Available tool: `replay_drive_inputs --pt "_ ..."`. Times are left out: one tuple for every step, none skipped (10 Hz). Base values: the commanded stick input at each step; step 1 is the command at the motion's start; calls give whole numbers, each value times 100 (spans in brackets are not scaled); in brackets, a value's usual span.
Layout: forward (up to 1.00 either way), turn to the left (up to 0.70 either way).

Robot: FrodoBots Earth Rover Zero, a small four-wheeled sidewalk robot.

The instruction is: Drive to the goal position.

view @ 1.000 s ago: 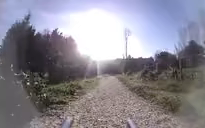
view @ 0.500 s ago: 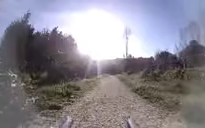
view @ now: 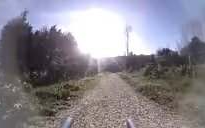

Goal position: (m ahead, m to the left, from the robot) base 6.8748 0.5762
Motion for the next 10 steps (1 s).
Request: replay_drive_inputs --pt "50 0" --pt "50 0" --pt "50 0" --pt "50 0" --pt "50 0" --pt "50 0" --pt "50 0" --pt "50 0" --pt "50 0" --pt "50 0"
